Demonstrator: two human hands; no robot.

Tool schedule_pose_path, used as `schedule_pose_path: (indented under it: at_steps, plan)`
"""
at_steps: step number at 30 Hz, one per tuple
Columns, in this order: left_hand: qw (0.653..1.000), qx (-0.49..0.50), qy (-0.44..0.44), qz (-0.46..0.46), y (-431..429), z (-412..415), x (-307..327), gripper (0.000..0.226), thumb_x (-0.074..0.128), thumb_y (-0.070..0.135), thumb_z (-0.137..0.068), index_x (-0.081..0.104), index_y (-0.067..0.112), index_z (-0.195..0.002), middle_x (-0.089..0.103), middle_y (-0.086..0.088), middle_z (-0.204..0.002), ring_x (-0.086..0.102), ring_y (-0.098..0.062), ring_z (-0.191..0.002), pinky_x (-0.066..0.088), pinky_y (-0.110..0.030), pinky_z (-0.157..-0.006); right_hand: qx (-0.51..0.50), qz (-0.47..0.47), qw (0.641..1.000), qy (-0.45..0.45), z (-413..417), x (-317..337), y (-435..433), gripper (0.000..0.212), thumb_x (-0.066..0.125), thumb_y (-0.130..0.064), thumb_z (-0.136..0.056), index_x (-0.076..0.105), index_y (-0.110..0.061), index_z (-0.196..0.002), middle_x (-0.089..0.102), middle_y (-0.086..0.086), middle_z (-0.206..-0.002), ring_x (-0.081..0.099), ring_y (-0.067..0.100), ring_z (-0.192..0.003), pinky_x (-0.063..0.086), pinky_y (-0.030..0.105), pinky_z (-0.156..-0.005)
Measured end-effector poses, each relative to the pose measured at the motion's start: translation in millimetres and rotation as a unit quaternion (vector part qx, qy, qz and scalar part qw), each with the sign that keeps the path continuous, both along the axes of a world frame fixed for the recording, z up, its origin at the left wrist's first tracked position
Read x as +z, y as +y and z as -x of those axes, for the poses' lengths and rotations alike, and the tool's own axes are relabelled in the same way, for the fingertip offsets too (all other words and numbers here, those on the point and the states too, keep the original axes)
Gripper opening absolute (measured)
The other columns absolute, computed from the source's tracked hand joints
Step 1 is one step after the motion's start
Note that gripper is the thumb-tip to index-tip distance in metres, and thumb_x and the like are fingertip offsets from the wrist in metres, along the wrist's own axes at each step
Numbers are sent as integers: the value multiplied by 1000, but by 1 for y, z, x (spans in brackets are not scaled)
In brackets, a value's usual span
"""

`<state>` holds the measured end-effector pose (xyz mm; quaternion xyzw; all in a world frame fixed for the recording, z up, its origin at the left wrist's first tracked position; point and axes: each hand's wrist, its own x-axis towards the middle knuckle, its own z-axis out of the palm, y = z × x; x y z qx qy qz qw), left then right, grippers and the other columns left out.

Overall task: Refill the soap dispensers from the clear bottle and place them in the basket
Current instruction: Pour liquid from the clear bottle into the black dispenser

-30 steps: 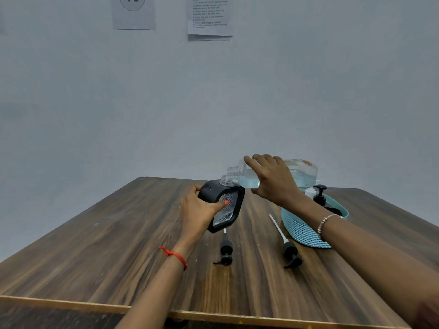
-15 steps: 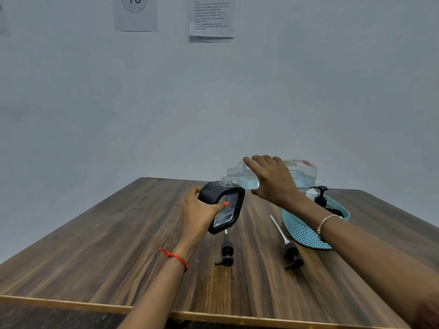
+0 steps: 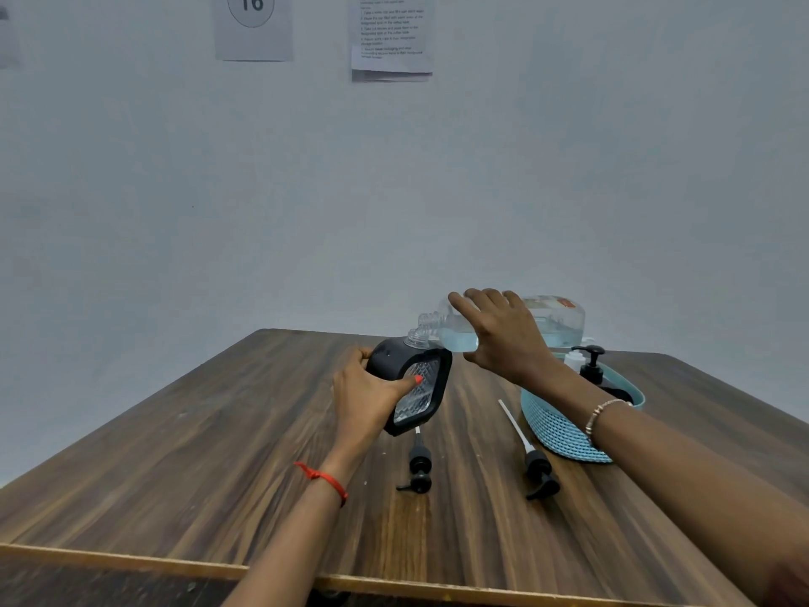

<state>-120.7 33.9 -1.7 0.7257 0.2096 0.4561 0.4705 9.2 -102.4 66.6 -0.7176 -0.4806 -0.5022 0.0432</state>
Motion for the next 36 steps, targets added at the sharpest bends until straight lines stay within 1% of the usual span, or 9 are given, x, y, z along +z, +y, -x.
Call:
schedule_pose_path:
  at_steps: [4, 15, 22, 27, 32, 36]
  plan:
    - [1000, -1, 2, 0, 0, 1, 0, 49, 88, 23, -53, 55, 17, -88, 69, 0, -88, 63, -11, -76, 38, -11, -53, 3, -3, 1000, -2, 1, 0, 0, 90, 90, -19, -39, 42, -14, -115, 66, 14, -99, 64, 34, -84, 52, 47, -74]
    - [1000, 5, 0, 0, 1, 0, -3, 52, 89, 26, -51, 57, 17, -90, 70, 0, -88, 66, -16, -81, 51, -29, -67, -2, 0, 1000, -4, 2, 0, -1, 90, 90, -20, -39, 42, -14, -115, 67, 15, -99, 64, 35, -85, 52, 48, -75]
    - [1000, 7, 1, -2, 1, 1, -3, 52, 89, 26, -51, 57, 17, -91, 70, 0, -88, 66, -16, -81, 52, -29, -68, -5, 2, 1000, -2, 2, 0, -1, 89, 90, -20, -41, 42, -14, -115, 66, 15, -100, 64, 35, -85, 52, 48, -75]
    - [1000, 6, -3, 2, 0, 2, -3, 51, 89, 26, -52, 57, 16, -90, 70, 0, -87, 65, -15, -79, 49, -25, -64, -9, 7, 1000, -1, 2, -1, 0, 88, 89, -20, -42, 41, -14, -115, 66, 14, -100, 63, 35, -86, 51, 47, -76]
    - [1000, 8, -5, 5, 0, 2, -3, 50, 89, 24, -51, 57, 17, -88, 70, -1, -88, 66, -16, -81, 48, -26, -66, -10, 5, 1000, -2, 2, -2, 0, 86, 88, -20, -43, 42, -15, -115, 66, 14, -100, 63, 35, -86, 52, 47, -76]
    - [1000, 7, -3, 4, 0, 2, -3, 49, 89, 25, -51, 56, 19, -86, 70, -1, -87, 66, -17, -80, 51, -29, -67, -5, 3, 1000, -1, 1, -3, 1, 86, 88, -20, -43, 42, -15, -115, 66, 14, -100, 63, 35, -86, 52, 48, -75]
